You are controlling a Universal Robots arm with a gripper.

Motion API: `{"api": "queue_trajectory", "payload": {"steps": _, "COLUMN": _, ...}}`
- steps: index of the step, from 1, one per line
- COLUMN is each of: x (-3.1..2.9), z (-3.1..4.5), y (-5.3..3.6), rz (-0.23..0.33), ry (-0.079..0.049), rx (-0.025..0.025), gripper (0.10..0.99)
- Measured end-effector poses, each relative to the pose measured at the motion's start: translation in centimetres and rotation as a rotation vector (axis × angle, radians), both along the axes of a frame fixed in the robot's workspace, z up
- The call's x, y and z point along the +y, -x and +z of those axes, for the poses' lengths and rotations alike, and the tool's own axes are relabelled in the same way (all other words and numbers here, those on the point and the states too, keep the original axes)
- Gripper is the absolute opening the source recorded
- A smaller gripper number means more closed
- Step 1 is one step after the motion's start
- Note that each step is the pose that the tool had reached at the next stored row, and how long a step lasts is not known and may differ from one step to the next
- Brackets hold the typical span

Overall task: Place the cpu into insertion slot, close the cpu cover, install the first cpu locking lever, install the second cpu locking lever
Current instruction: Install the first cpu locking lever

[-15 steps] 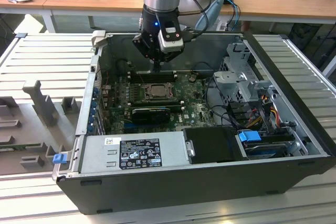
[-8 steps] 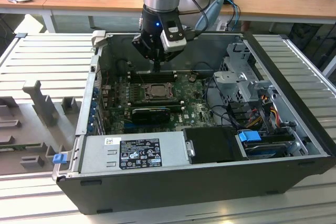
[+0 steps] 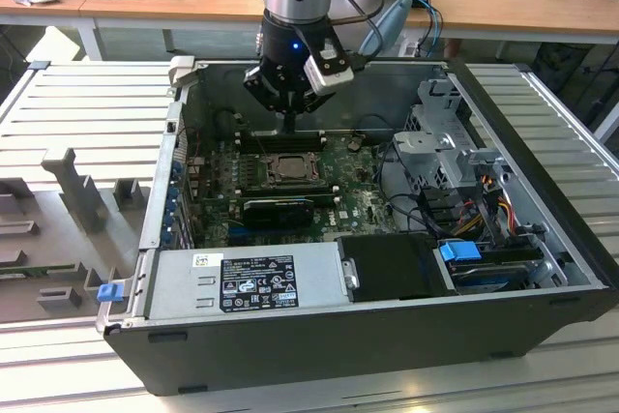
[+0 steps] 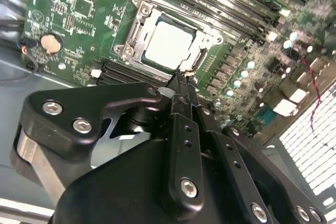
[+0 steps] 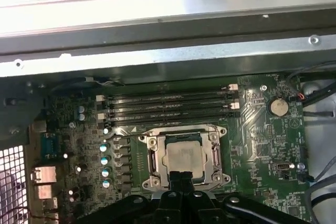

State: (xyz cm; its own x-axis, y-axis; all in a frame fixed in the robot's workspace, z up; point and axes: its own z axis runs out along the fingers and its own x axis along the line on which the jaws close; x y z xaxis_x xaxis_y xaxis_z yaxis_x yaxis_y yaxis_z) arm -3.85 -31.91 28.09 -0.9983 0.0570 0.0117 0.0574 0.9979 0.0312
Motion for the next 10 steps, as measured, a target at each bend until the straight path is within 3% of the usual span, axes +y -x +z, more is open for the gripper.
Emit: {"api": "queue_trajectory", "payload": {"steps": 10, "x": -0.01, "z": -0.28, "y": 0.00, "rz": 0.161, "ry": 0.000, "rx": -0.0079, "gripper": 0.106}}
